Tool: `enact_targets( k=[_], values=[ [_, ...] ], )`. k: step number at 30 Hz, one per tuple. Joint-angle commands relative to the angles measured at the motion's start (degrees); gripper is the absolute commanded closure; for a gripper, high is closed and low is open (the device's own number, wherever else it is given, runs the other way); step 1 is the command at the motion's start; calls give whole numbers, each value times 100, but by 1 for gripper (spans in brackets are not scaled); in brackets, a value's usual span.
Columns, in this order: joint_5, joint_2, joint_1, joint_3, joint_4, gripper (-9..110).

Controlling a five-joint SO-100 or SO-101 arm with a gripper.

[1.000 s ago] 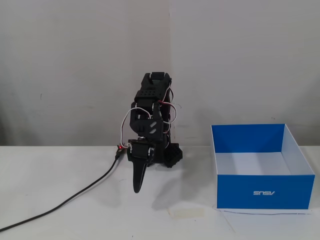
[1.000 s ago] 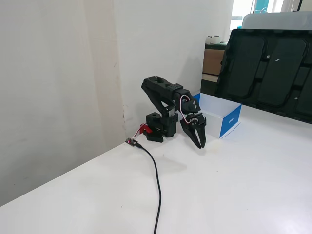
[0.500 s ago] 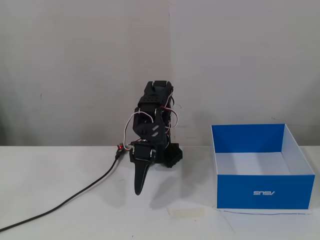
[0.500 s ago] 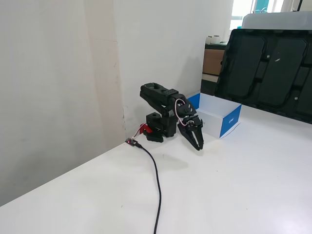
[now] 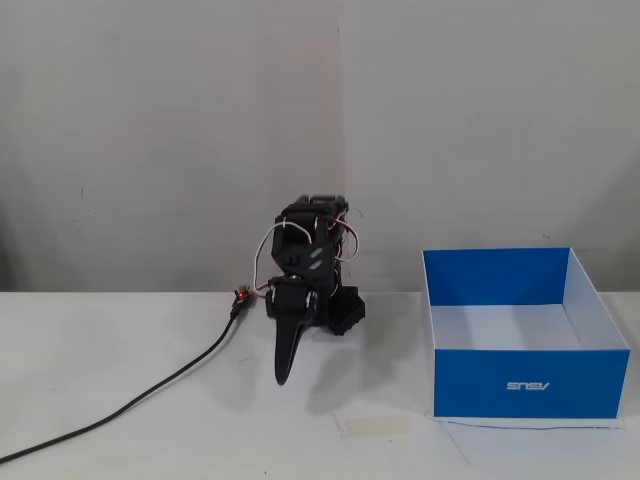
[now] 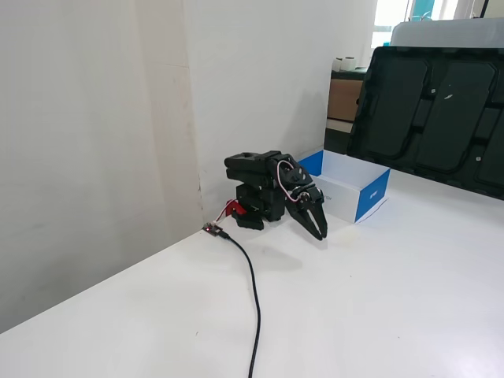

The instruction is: Pick the gray block and keep it in the box.

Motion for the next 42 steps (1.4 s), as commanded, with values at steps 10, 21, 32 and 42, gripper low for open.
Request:
enact_targets(
  k=[10, 21, 32, 42],
  values=[
    [-53, 800, -70, 79, 615, 101],
    [26, 800, 70, 79, 624, 101],
    [26, 800, 53, 79, 624, 101],
    [26, 800, 53, 79, 624, 101]
  ],
)
